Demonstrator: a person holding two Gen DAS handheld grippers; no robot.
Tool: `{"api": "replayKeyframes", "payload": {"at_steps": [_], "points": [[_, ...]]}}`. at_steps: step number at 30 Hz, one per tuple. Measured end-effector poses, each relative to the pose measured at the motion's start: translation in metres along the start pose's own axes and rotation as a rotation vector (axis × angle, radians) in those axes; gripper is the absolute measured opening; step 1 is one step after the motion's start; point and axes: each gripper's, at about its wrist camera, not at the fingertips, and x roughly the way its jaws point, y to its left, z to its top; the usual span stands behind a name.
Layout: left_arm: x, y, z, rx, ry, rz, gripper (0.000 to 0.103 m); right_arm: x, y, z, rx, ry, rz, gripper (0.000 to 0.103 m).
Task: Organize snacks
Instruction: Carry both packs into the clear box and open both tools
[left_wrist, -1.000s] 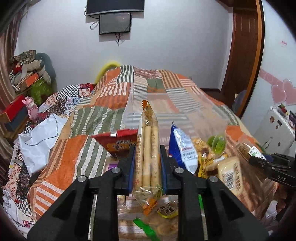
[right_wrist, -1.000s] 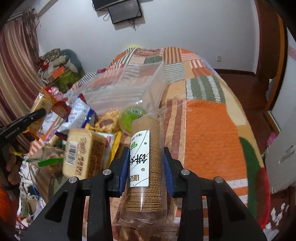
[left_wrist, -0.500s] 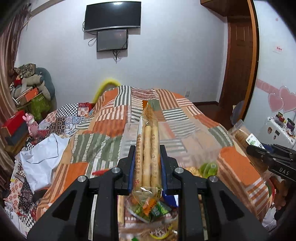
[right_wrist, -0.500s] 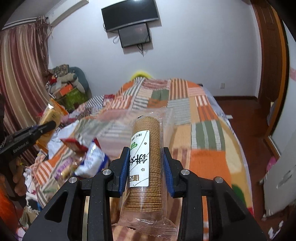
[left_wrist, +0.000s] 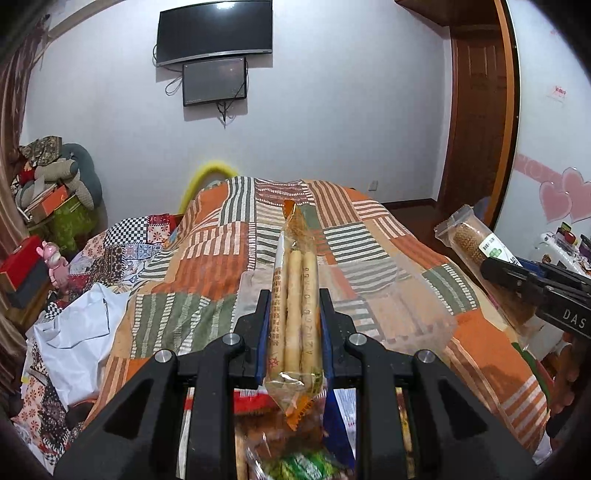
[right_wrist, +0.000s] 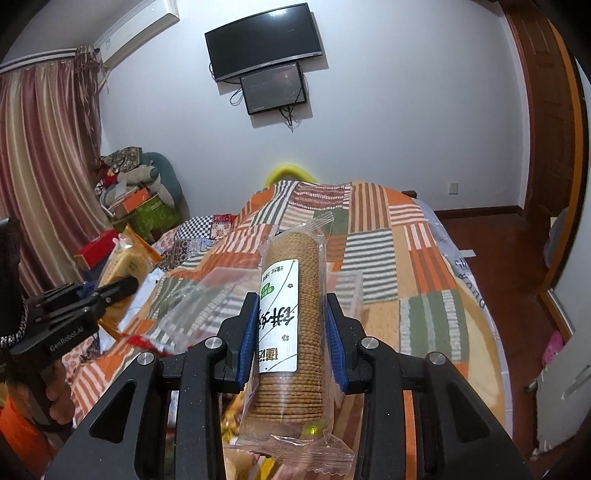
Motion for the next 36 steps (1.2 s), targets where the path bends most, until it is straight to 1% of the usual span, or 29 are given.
{"api": "replayKeyframes", "payload": {"at_steps": [8, 11, 16, 19, 21, 27, 33, 36], "points": [[0.028, -0.001, 0.015, 0.004, 0.016, -0.004, 0.022, 0.022, 0.003, 0.007, -0.006, 0.016, 0.014, 0.031], [0.042, -0.001, 0.019, 0.0, 0.035, -0.007, 0.022, 0.032, 0.002, 0.011, -0.009, 0.031, 0.016, 0.031], [0.071, 0.002, 0.019, -0.02, 0.1, -0.013, 0.022, 0.048, 0.003, 0.013, -0.026, 0.065, 0.01, 0.031], [0.089, 0.004, 0.017, -0.045, 0.154, -0.033, 0.022, 0.06, 0.004, 0.013, -0.033, 0.093, 0.009, 0.031], [0.1, 0.006, 0.015, -0.068, 0.186, -0.032, 0.022, 0.068, 0.003, 0.011, -0.036, 0.115, 0.01, 0.031], [0.125, 0.006, 0.01, -0.099, 0.258, -0.039, 0.022, 0.089, 0.0, 0.006, -0.035, 0.178, 0.014, 0.031], [0.135, -0.002, 0.006, -0.058, 0.293, -0.022, 0.022, 0.104, -0.001, 0.001, -0.035, 0.24, 0.013, 0.031], [0.138, -0.002, 0.005, -0.059, 0.298, -0.014, 0.023, 0.109, -0.002, -0.001, -0.028, 0.262, 0.02, 0.031]]}}
